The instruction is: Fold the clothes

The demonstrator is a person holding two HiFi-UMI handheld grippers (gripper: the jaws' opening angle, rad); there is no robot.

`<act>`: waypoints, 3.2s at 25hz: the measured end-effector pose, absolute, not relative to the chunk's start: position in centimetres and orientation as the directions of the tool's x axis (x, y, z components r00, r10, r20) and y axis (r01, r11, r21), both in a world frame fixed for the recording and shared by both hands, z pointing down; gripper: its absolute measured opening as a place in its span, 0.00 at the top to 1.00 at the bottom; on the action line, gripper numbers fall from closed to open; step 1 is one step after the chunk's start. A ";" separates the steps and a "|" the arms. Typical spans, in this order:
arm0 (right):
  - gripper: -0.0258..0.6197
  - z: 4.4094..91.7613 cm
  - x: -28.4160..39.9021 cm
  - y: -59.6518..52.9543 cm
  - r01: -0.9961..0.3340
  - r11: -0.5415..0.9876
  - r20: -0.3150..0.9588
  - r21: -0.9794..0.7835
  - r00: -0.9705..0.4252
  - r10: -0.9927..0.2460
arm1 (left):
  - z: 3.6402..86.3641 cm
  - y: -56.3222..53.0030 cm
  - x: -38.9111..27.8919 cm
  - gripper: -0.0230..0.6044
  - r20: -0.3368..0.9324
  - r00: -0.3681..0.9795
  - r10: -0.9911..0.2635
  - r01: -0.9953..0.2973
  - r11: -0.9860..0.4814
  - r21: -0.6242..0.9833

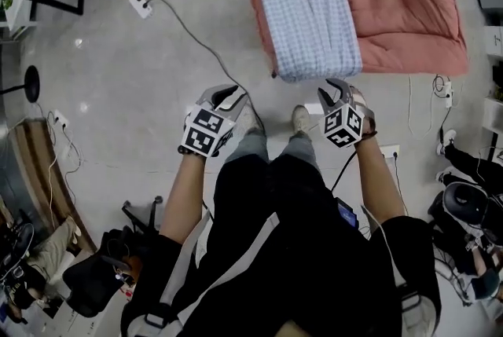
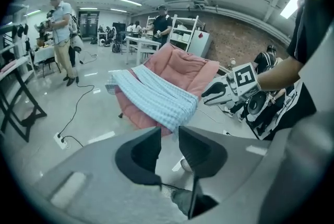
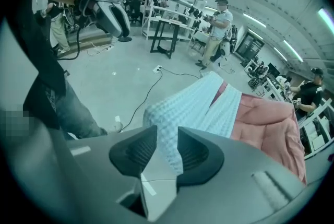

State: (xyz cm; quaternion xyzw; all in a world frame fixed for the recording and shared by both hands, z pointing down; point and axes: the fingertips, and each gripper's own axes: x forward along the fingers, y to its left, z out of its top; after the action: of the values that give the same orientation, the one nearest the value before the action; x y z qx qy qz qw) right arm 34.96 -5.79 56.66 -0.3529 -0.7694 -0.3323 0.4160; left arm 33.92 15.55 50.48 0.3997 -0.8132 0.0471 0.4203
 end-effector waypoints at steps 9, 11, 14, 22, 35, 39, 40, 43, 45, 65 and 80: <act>0.76 54.9 28.4 6.9 0.801 0.564 0.823 0.198 -0.449 0.348 | 47.8 27.7 28.0 0.78 0.690 -0.407 -0.599 -0.626 0.733 0.266; 0.76 55.0 26.9 8.2 0.798 0.572 0.821 0.188 -0.448 0.355 | 48.0 29.1 26.6 0.78 0.695 -0.404 -0.595 -0.626 0.734 0.264; 0.76 55.6 24.2 9.5 0.788 0.590 0.820 0.176 -0.449 0.355 | 48.5 30.4 24.1 0.78 0.698 -0.396 -0.597 -0.635 0.727 0.261; 0.76 57.4 14.7 8.6 0.737 0.657 0.826 0.162 -0.465 0.318 | 47.9 30.9 12.1 0.78 0.673 -0.405 -0.619 -0.700 0.683 0.208; 0.77 51.0 -4.2 3.3 0.555 0.802 0.773 0.220 -0.600 0.204 | 43.7 25.3 -10.3 0.79 0.630 -0.323 -0.706 -0.829 0.532 0.170; 0.77 51.0 -5.1 0.5 0.476 0.851 0.779 0.223 -0.611 0.137 | 44.4 22.0 -13.7 0.79 0.627 -0.250 -0.738 -0.874 0.451 0.182; 0.77 51.2 -5.1 -0.3 0.453 0.864 0.784 0.220 -0.609 0.119 | 44.6 21.1 -14.5 0.79 0.626 -0.228 -0.746 -0.884 0.428 0.187; 0.77 52.0 -5.1 -2.3 0.377 0.902 0.804 0.209 -0.592 0.061 | 45.4 18.4 -16.9 0.79 0.628 -0.151 -0.764 -0.915 0.348 0.203; 0.77 52.5 -5.9 -3.5 0.325 0.922 0.813 0.209 -0.581 0.021 | 46.0 16.9 -19.1 0.79 0.628 -0.101 -0.771 -0.931 0.295 0.213; 0.79 51.4 -20.2 -7.3 -0.235 0.942 0.818 0.239 -0.474 -0.326 | 49.6 5.2 -43.2 0.81 0.660 0.379 -0.649 -0.925 -0.297 0.239; 0.79 57.9 -18.0 -11.6 -0.370 0.906 0.843 0.206 -0.403 -0.357 | 57.4 -4.9 -42.5 0.84 0.670 0.495 -0.554 -0.856 -0.441 0.268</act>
State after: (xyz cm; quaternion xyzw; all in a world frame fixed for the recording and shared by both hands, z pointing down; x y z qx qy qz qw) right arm -18.00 -11.56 57.87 0.2171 -0.8376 0.0068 0.5013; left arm -42.46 -4.87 57.43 0.8107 -0.4349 0.2519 0.3003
